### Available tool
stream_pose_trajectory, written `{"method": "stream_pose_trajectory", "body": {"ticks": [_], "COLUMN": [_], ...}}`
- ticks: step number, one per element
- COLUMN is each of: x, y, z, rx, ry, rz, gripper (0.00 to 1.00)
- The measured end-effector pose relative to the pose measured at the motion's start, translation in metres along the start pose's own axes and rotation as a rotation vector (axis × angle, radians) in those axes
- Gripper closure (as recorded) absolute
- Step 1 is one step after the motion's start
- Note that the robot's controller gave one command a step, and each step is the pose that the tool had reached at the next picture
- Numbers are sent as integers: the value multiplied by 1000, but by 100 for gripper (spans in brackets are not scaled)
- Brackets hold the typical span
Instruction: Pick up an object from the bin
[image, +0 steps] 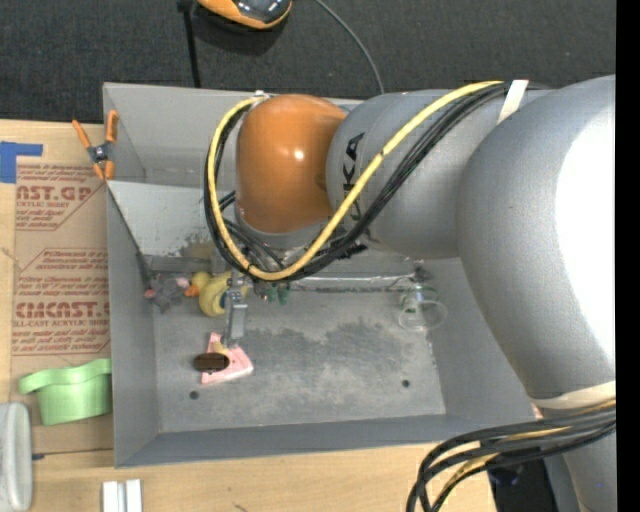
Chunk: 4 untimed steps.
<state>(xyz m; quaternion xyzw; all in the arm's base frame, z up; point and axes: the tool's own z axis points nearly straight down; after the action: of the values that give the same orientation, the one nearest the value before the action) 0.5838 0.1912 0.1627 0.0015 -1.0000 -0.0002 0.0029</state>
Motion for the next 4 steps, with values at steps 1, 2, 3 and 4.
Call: {"method": "stream_pose_trajectory", "body": {"ticks": [1, 2, 3, 4], "x": [-2, 30, 40, 38], "y": [-1, -8, -12, -16], "z": [-5, 58, 62, 46], "rx": [-1, -3, 0, -2], "ry": [-7, -11, 1, -11], "rz": [2, -81, -104, -139], "gripper": [0, 0, 0, 0]}}
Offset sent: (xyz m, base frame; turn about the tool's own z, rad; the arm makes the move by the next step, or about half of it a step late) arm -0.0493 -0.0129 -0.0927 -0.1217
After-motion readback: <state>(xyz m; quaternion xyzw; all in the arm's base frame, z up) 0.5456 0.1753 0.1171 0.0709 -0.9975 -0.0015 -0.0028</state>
